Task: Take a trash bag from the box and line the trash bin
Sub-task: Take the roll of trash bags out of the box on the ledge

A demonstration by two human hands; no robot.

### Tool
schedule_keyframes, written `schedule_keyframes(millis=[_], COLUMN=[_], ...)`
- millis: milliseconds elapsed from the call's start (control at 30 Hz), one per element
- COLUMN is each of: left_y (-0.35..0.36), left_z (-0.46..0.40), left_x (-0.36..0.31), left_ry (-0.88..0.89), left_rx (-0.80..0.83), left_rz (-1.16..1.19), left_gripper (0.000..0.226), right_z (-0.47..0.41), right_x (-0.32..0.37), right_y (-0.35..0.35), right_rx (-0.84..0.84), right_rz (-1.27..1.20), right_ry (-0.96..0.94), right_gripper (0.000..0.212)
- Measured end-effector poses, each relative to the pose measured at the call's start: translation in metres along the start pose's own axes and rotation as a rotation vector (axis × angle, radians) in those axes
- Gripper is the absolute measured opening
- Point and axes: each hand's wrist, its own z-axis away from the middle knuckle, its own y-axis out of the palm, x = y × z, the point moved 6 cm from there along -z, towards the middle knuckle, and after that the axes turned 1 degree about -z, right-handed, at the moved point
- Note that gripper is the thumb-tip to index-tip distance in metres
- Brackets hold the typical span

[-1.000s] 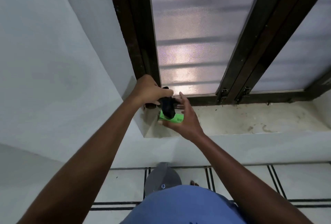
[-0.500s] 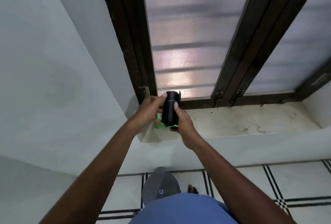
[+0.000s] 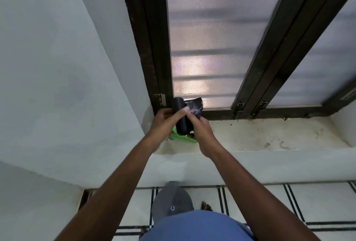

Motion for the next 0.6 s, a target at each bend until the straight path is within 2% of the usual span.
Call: schedule_keyframes(millis=[33,67,133,267,367,433,533,600], left_y=[-0.003,-0.006,-0.009,0.000,0.001,0.001,-0.002,-0.004], left_z=[-0.001,-0.003,-0.007,-0.004,-0.009,-0.010,-0.012,-0.015], left_x=[0.003,0.004,0.004,0.006,0.012,0.012,0.015,0.019], left_ry=[-0.007,-0.004,-0.023,-0.039,-0.043,-0.138,-0.215,-0.164], left_rx=[-0.047,-0.097,-0.154,-0.029,-0.058,-0.085,-0.071,-0.069], left_rz=[0.016,0.032,0.106,0.289,0.315,0.443,0.563,0.520], left_gripper=[0.067,0.065,0.044,0.040,0.032,0.024,0.024,0.046], right_z=[-0.002,-0.003,-0.008,-0.013,-0.017,-0.019,-0.015,-0.011], right_x=[0.001,0.002,0.000,-0.005,-0.014,-0.024,-0.039,-0.047], right_y=[-0.001,-0.003,-0.005,-0.007,-0.014,-0.022,-0.029,-0.029], right_rx=[-0.016,-0.033,-0.055,-0.089,-0.143,-0.189,-0.199,-0.189], right_rz=[0.003,-0.005,-0.040,-0.081,-0.159,-0.249,-0.367,-0.335], right_ry=[-0.005,-0.007,-0.006,0.003,0.060,0.130,0.240,0.288], right_gripper=[0.020,0.017,0.014,0.014,0.013,0.009,0.021,0.042])
